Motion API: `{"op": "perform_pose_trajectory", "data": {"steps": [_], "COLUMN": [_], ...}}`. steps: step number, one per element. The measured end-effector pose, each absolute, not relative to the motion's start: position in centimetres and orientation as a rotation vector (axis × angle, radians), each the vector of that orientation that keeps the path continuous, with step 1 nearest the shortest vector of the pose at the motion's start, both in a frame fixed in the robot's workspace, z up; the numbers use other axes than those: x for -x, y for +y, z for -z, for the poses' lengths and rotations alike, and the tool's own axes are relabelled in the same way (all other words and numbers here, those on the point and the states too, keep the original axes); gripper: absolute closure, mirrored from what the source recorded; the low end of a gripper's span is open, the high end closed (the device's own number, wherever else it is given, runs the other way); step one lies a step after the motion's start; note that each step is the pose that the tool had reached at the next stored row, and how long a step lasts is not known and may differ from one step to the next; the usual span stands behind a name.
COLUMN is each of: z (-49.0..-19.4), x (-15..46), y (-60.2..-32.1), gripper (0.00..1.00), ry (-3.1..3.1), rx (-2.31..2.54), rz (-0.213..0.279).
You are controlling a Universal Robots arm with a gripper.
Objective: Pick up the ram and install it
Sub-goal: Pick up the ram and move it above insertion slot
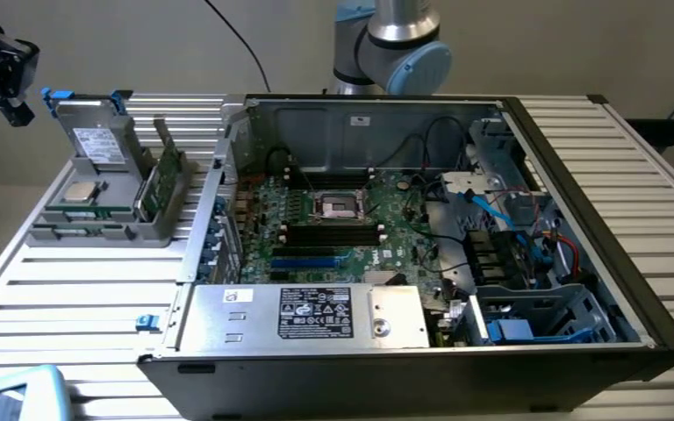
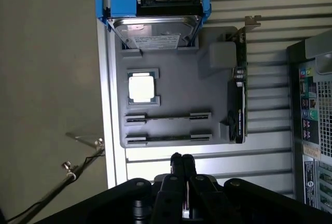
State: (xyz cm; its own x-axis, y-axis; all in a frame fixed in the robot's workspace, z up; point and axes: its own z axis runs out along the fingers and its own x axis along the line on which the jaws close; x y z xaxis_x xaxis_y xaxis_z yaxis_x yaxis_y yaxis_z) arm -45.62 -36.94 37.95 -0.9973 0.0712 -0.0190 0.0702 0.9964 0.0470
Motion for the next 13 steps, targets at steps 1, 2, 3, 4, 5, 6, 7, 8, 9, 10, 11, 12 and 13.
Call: {"op": "perform_pose_trajectory", "data": {"steps": [1,2,3,4,5,6,7,8,9,10,11,12,13], "z": [-37.95,-37.95,-37.95,-37.95,-37.95,-37.95,-37.95,-37.95,-37.95,-37.95,-37.95,-37.95,-37.95], "x": [45.62,45.62,45.62,45.62,45.62,45.62,45.62,45.62,45.62,45.62,45.62,45.62,45.62], "y": [-36.94,-36.95,-36.94,-36.94,-36.95,-36.94,-36.95,-36.95,-36.94,-36.94,-36.95,-36.94,-36.94], "gripper": [0.89,0.89,0.89,0.89,0.89,0.89,0.89,0.89,0.89,0.89,0.89,0.89,0.89], "ry": [3.118,3.118,3.118,3.118,3.118,3.118,3.118,3.118,3.118,3.118,3.118,3.118,3.119], "rx": [-0.110,-0.110,-0.110,-0.110,-0.110,-0.110,-0.110,-0.110,-0.110,-0.110,-0.109,-0.107,-0.103], "rz": [-0.072,-0.072,-0.072,-0.072,-0.072,-0.072,-0.072,-0.072,-0.072,-0.072,-0.072,-0.072,-0.072]}}
